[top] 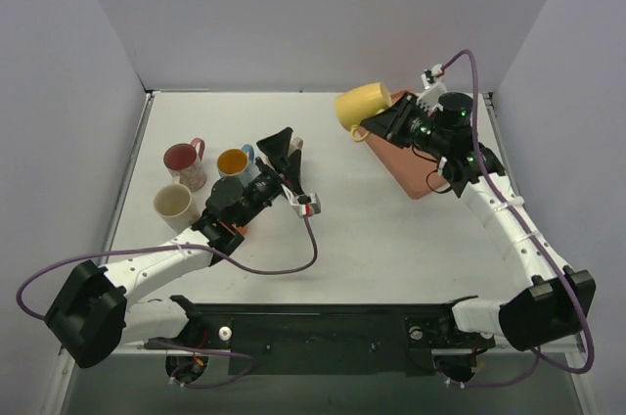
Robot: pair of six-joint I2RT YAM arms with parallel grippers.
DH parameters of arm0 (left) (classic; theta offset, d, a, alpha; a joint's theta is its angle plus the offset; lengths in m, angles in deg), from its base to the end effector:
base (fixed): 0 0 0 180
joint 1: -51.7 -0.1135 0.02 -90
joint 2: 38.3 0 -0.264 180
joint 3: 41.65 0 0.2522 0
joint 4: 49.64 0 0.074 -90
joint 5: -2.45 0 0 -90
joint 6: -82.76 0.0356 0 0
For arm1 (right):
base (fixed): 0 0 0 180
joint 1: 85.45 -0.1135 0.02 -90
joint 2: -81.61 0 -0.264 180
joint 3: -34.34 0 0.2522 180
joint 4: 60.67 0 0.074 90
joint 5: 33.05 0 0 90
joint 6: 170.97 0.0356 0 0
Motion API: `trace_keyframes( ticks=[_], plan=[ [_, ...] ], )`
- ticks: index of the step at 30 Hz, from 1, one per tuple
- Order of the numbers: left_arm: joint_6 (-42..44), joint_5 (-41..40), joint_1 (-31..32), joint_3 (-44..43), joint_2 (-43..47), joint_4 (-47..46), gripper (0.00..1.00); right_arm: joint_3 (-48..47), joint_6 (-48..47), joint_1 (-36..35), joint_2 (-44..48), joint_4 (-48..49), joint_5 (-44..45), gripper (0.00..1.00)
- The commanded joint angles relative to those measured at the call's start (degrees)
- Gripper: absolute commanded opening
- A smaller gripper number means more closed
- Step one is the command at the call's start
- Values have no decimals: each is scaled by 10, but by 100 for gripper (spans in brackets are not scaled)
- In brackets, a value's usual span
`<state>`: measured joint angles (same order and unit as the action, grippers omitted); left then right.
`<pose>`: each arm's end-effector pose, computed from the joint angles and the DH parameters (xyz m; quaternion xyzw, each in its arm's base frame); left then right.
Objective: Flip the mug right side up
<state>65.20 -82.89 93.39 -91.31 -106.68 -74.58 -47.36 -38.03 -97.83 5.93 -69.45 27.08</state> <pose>0.2000 -0.1820 0.2898 0.5764 0.3373 0.1710 0.7244 0.2992 0.0838 0.3907 0.0128 0.7216 0.4747 0.5038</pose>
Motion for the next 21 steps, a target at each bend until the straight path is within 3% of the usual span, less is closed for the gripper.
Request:
trace_keyframes(
  ticks=[1,10,17,21],
  plan=[
    [76,-16,1,-8,-2,-189,81,-37,-2,-68,62,-22,-50,0],
    [126,-10,2,-14,3,-198,81,-36,18,-174,72,-8,-36,0],
    [155,33,2,8,11,-184,79,-47,23,-197,59,5,-43,0],
    [147,36,15,3,15,-190,62,-40,29,-206,46,6,-48,0]
  ],
)
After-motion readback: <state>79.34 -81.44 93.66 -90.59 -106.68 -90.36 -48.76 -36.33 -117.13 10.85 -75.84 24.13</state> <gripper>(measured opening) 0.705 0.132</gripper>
